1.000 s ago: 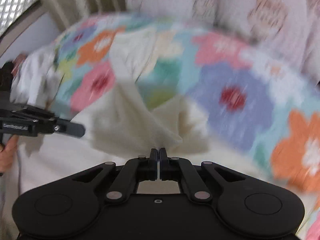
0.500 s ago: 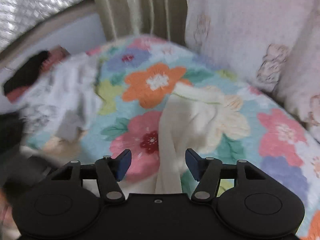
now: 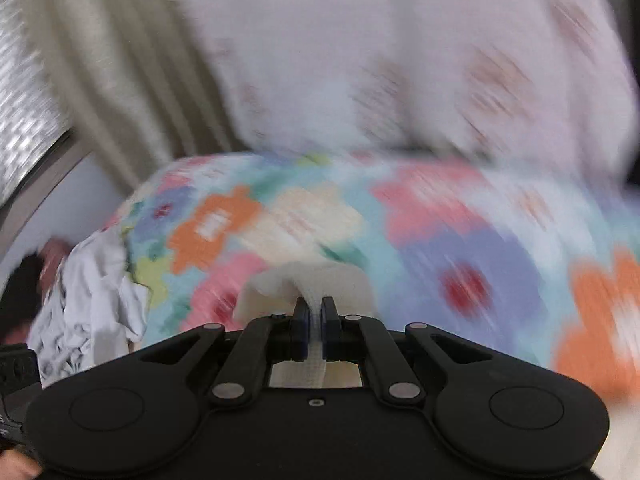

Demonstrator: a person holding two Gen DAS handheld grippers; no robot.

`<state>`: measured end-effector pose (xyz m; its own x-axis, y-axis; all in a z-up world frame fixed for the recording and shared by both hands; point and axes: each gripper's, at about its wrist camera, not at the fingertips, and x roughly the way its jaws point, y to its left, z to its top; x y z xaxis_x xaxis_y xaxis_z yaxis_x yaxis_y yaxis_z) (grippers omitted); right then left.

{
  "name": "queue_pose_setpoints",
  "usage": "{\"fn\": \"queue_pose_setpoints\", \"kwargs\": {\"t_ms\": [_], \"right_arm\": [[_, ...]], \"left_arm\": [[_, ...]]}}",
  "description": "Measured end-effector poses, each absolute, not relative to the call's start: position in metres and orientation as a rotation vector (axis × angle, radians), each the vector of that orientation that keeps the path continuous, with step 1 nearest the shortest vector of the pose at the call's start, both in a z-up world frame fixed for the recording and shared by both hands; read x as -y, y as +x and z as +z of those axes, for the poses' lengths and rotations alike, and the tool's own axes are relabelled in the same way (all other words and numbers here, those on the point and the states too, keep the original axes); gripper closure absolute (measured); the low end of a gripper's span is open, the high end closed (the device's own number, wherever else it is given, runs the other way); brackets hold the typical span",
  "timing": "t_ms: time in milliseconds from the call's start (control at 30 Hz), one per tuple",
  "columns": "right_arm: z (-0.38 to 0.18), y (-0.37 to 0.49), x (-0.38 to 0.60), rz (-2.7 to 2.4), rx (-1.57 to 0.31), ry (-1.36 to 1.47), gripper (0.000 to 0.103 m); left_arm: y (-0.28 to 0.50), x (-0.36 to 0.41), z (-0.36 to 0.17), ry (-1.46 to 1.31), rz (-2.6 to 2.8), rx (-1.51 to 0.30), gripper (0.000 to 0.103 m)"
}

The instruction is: Fold clothes

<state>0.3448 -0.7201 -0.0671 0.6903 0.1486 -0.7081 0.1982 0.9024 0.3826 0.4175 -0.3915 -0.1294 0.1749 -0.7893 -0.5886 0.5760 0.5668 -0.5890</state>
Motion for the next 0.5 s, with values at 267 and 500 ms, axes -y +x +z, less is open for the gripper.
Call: {"fn": "queue_pose_setpoints", "kwargs": {"t_ms": [267, 500], "right_arm": [[-0.065, 0.340, 0.744, 0.125, -0.748, 0.596, 0.095], [0.021, 0.403, 0.702, 0.308, -0.600, 0.372, 0.095]], "left_arm": [[0.387, 0.435, -0.095, 0.012, -1.193, -0.721, 0.077], [0.423, 0.457, -0.070, 0.033, -1.087, -0.557, 0.067]]}}
